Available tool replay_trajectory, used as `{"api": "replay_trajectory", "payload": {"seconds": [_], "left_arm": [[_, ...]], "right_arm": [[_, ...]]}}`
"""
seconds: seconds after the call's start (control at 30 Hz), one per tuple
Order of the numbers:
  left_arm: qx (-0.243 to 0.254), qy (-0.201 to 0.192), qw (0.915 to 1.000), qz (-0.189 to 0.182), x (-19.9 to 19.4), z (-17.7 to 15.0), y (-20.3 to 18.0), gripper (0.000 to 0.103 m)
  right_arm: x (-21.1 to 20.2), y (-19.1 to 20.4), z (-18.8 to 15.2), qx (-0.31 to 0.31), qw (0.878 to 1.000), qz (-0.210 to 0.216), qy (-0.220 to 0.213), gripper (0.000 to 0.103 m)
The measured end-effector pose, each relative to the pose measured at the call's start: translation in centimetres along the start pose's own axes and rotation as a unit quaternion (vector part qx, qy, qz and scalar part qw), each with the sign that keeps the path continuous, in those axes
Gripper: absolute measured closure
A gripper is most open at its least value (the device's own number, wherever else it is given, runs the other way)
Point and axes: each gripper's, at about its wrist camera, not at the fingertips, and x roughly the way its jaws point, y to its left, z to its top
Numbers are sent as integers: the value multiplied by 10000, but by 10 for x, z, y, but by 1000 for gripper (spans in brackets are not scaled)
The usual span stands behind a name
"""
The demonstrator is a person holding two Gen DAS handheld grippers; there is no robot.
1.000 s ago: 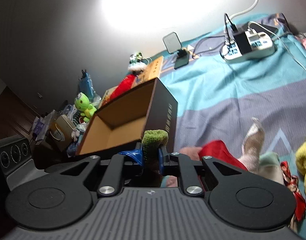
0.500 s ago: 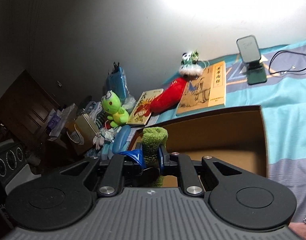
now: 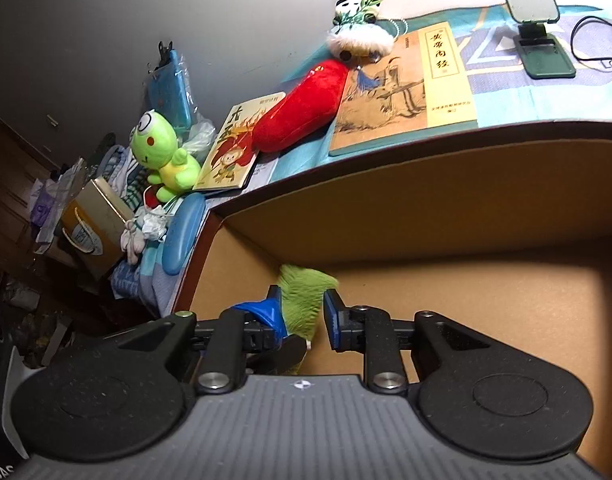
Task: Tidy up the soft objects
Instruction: 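Carry the green sock with the right gripper into the cardboard box and release, then move the right gripper back to the red cloth and grasp it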
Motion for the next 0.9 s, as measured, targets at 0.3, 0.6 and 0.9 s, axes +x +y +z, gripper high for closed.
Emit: {"api": "replay_trajectory", "payload": {"seconds": [0.3,0.6,0.9], "left_arm": [[-130,-30,9999,34,-37,2,-11,38],[26,42,9997,228,-84,-6,-61,38],[8,136,9988,467,-106,-26,-120,38]], "right_arm": [[-48,-1,-6,-107,9990,-11,-443,96],[-112,-5,-37,-317,9963,46,-793,95],[-173,-29,-69,-446,9943,-33,-964,95]]}}
